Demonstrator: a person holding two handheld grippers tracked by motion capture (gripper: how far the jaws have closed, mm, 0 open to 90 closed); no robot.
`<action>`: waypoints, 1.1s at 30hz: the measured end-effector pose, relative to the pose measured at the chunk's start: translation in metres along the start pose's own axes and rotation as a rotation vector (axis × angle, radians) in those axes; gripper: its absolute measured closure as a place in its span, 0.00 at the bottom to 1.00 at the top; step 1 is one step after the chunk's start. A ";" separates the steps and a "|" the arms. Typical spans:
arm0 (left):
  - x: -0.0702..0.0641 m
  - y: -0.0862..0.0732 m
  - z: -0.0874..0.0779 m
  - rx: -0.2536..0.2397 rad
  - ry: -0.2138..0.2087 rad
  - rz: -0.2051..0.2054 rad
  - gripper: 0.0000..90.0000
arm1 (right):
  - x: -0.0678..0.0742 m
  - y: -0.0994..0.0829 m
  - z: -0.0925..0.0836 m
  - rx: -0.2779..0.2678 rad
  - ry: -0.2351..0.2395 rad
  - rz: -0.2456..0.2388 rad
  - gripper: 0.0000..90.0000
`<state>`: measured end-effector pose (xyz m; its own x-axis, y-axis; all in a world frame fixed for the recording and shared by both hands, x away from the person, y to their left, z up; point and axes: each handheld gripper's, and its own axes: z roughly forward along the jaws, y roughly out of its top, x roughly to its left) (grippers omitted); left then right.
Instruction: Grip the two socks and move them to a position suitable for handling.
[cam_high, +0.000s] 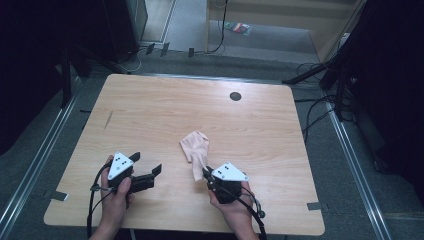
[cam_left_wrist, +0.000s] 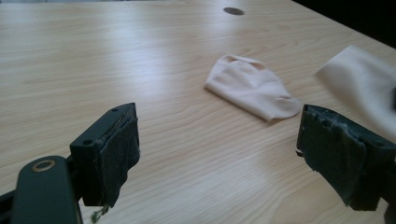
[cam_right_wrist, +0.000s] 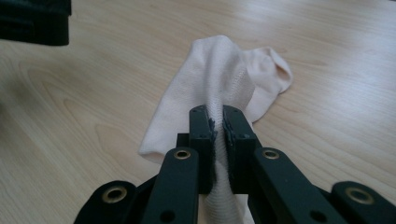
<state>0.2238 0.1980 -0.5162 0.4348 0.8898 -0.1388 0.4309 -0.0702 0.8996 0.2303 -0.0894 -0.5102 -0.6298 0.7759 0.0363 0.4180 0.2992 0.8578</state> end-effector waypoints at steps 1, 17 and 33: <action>-0.008 0.000 0.003 0.002 -0.023 -0.004 0.15 | 0.004 -0.003 0.005 0.015 0.008 -0.014 0.94; -0.023 -0.017 0.016 0.083 -0.137 0.057 0.15 | -0.014 -0.006 -0.008 -0.020 0.006 0.097 0.69; -0.034 -0.021 0.022 0.118 -0.136 0.082 0.16 | -0.010 -0.026 0.019 0.178 -0.007 0.167 0.66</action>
<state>0.2174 0.1588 -0.5399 0.5713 0.8106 -0.1286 0.4759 -0.1994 0.8566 0.2382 -0.0937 -0.5425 -0.5376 0.8267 0.1661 0.6255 0.2589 0.7360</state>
